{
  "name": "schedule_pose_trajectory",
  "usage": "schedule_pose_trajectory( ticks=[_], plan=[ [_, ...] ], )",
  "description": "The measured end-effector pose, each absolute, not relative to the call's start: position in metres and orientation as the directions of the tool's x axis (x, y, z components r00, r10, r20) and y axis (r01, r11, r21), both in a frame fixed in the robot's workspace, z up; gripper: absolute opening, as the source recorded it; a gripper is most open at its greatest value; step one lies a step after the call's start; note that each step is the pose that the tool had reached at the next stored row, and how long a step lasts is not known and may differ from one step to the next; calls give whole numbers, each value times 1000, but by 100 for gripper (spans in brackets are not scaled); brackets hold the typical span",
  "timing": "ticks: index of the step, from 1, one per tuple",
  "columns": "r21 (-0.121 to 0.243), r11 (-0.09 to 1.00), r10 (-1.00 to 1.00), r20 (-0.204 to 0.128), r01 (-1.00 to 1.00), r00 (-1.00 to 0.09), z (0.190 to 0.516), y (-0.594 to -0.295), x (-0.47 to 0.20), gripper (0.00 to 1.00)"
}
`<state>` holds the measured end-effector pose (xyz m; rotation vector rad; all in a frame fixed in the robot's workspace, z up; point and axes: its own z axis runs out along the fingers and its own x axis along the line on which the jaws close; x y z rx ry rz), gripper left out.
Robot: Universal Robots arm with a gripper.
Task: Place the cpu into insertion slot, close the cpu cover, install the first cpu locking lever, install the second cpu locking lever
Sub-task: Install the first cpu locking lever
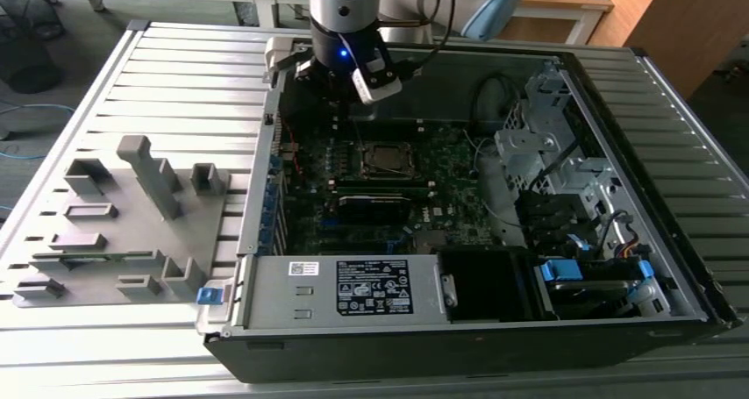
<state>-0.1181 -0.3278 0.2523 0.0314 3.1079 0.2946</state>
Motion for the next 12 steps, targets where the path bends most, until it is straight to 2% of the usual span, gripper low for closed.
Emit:
schedule_pose_trajectory(
  ticks=[12],
  plan=[
    [188,982,22,-18,18,-1000,252,-328,-97,10]
  ],
)
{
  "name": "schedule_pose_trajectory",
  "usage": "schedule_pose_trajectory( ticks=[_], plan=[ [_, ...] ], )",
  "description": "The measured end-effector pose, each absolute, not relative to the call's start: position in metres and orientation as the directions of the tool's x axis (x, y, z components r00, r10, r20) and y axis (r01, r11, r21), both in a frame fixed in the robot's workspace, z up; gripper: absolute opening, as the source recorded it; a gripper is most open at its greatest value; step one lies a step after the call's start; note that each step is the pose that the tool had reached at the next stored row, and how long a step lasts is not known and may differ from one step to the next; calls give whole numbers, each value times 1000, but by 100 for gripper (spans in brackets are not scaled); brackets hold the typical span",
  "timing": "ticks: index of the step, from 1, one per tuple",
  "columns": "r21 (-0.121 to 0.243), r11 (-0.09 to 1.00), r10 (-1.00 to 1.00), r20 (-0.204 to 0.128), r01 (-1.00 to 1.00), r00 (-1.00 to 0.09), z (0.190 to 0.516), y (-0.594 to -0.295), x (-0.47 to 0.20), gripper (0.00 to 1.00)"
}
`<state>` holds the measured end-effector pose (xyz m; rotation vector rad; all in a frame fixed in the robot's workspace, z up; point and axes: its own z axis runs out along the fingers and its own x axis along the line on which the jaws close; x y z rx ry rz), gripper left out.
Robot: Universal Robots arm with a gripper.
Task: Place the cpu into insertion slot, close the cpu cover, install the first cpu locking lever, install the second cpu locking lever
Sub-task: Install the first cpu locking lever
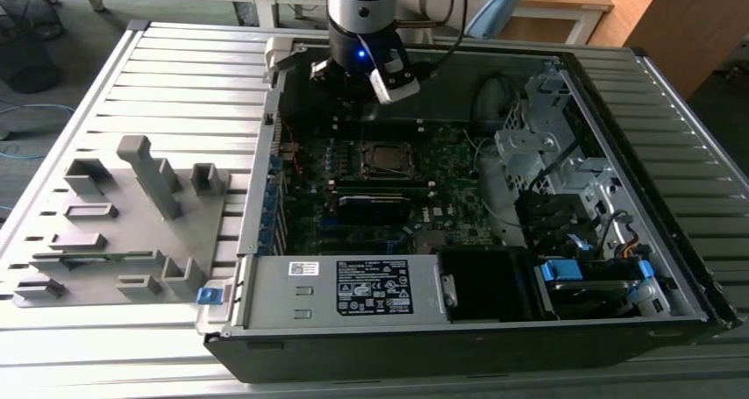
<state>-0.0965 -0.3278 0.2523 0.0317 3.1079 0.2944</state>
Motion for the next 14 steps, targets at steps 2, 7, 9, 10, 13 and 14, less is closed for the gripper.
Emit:
schedule_pose_trajectory(
  ticks=[2,7,9,10,13,14],
  plan=[
    [188,982,22,-18,18,-1000,252,-328,-92,10],
    [188,982,22,-17,18,-1000,252,-328,-83,10],
    [188,982,22,-18,18,-1000,252,-328,-83,10],
    [188,982,22,-18,18,-1000,252,-328,-83,10],
    [188,982,31,-18,27,-999,252,-328,-82,10],
    [188,982,39,-17,35,-999,251,-328,-81,10]
  ],
)
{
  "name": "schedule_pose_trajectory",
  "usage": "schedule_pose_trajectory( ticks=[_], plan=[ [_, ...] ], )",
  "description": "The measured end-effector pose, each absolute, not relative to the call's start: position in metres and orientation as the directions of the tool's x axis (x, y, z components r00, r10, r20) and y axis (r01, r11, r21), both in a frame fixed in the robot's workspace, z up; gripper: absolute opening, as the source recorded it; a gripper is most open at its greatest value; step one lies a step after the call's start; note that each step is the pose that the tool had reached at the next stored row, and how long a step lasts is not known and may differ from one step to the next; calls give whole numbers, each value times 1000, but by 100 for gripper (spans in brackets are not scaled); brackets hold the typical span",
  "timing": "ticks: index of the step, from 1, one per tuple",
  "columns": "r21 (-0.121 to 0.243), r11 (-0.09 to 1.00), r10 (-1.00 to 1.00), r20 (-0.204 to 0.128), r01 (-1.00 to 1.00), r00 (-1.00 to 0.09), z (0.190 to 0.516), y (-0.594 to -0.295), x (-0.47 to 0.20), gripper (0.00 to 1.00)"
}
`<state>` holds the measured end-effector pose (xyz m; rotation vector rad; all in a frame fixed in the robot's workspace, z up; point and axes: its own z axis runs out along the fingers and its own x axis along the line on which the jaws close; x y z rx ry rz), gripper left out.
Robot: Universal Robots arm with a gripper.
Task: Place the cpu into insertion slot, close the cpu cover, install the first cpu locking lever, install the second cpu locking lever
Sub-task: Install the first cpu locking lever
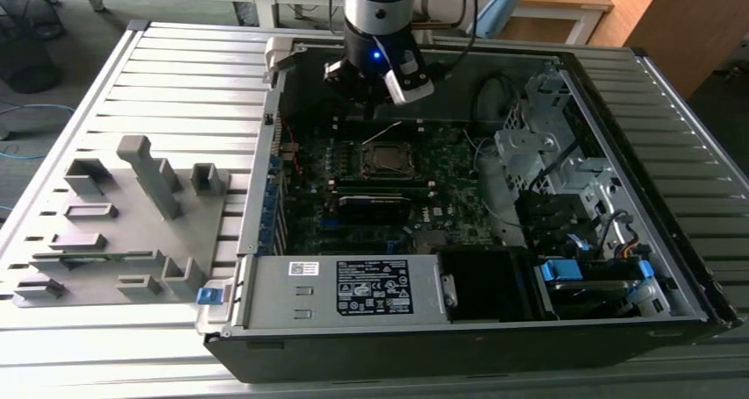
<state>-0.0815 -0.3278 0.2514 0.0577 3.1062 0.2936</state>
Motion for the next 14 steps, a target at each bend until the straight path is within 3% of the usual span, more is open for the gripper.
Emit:
schedule_pose_trajectory(
  ticks=[14],
  plan=[
    [188,977,103,-18,98,-995,242,-328,-79,10]
  ],
)
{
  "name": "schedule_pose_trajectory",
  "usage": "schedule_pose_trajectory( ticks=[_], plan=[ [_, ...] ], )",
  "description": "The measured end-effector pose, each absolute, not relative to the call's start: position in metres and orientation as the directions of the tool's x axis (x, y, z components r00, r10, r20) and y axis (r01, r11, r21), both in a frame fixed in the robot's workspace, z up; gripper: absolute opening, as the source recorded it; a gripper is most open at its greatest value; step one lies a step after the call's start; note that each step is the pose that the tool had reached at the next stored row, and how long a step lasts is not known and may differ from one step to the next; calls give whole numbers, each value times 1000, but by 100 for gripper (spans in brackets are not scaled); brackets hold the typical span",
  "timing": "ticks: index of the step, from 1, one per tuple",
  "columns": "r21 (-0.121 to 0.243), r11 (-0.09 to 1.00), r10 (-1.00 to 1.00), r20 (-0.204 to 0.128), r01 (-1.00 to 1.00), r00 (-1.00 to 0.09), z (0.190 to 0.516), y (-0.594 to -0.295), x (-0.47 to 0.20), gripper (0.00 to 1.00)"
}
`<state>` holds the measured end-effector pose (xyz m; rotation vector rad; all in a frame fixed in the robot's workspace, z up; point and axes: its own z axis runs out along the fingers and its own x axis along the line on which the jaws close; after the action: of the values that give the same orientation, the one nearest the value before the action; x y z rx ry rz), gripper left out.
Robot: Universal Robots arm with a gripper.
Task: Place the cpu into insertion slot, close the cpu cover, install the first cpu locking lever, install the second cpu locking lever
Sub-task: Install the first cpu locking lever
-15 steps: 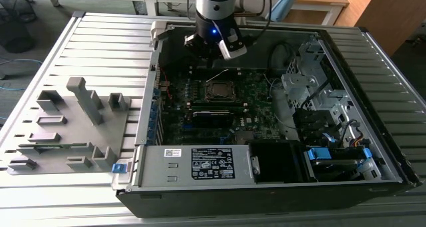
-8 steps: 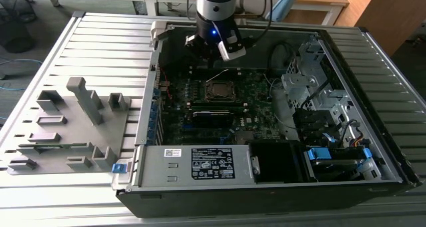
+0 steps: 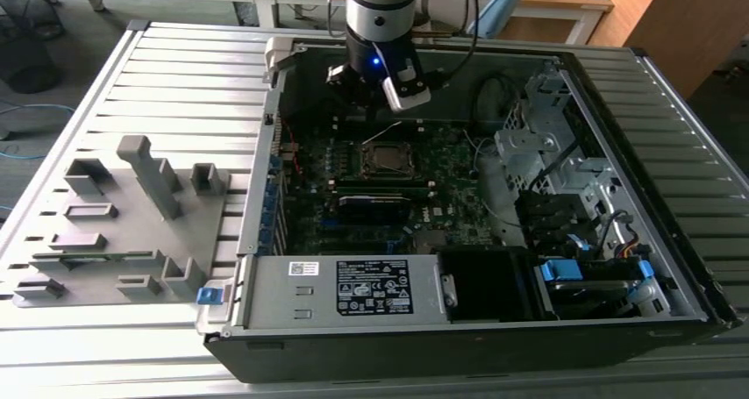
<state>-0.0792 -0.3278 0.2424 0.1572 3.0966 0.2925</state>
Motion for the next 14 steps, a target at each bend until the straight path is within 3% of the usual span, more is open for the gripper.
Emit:
schedule_pose_trajectory(
  ticks=[14],
  plan=[
    [189,973,139,-18,133,-990,233,-326,-74,10]
  ],
)
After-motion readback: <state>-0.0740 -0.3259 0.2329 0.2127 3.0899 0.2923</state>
